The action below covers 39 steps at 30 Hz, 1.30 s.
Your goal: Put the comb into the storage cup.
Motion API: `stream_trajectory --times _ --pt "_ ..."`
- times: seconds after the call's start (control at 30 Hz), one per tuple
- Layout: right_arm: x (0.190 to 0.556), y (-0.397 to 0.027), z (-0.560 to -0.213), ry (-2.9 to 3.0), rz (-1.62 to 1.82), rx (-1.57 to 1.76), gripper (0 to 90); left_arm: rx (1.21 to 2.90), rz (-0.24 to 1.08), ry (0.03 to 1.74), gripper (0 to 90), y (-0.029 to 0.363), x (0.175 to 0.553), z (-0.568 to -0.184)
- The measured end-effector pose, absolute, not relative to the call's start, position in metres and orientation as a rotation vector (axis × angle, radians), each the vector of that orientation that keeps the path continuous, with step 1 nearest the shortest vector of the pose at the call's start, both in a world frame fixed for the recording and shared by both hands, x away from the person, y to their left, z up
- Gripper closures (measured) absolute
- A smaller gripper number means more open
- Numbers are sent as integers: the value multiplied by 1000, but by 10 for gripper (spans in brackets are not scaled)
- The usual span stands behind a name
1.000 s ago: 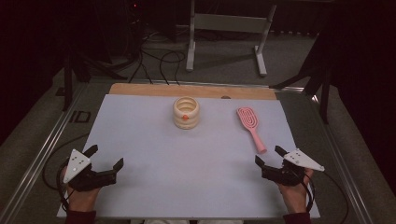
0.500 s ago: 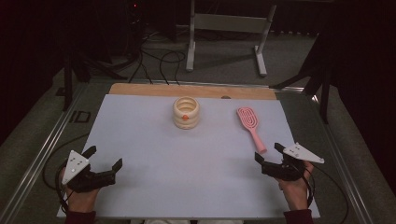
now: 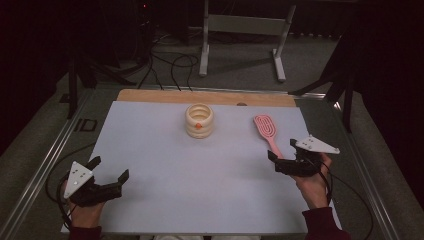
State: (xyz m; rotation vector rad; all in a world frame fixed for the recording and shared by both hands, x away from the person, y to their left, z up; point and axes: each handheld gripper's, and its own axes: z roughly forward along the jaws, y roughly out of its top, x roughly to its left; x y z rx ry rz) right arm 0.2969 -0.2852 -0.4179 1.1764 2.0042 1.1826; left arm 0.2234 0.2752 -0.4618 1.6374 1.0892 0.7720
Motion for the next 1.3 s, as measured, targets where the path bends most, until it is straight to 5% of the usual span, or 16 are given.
stream_trajectory --times 0.57,1.3 --pt "334 -273 -383 2087 1017 1149 91 1634 773 1092 0 276 223 -462" --pt "401 -277 -388 2152 776 1250 92 1644 775 1097 0 276 224 -464"
